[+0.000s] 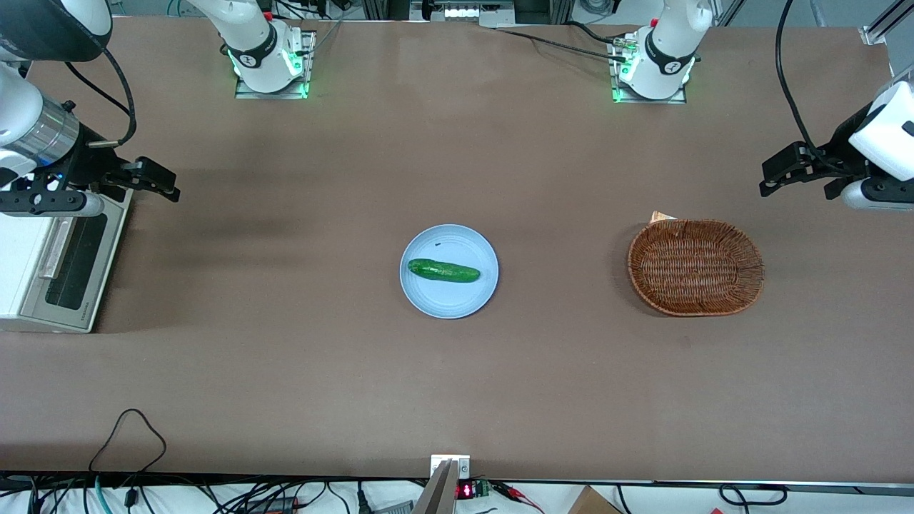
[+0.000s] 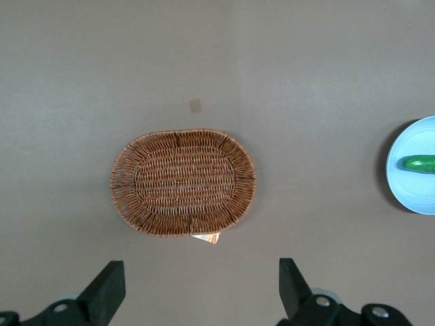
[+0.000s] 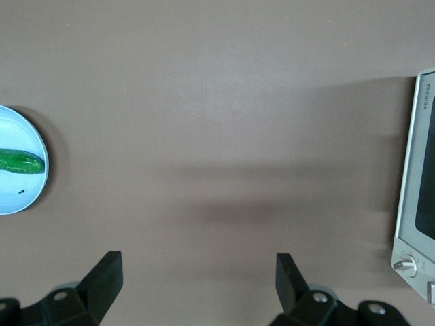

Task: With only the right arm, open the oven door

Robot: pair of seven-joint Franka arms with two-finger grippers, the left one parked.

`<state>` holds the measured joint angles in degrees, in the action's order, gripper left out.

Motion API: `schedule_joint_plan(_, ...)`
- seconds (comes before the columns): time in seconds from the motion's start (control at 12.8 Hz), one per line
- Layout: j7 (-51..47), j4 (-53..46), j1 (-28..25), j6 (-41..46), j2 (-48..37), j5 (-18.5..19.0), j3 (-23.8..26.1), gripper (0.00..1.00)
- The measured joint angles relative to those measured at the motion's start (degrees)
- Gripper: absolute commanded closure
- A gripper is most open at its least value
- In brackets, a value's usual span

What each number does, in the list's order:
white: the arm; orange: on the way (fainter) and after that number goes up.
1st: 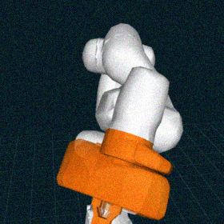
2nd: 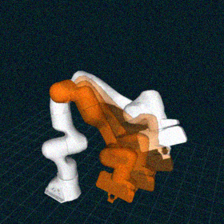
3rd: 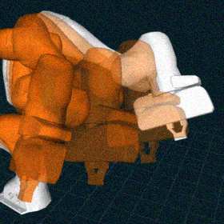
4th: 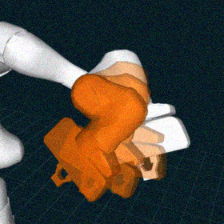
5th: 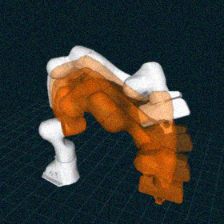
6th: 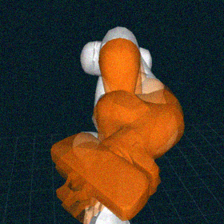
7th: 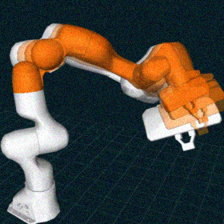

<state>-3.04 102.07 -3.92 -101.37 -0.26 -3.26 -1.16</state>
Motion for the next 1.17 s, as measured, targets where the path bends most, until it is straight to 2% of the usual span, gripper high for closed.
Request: schedule_joint_plan(1.17,0.7,-1.0,0.1,0.0,0.7,0.0,0.0,0.0)
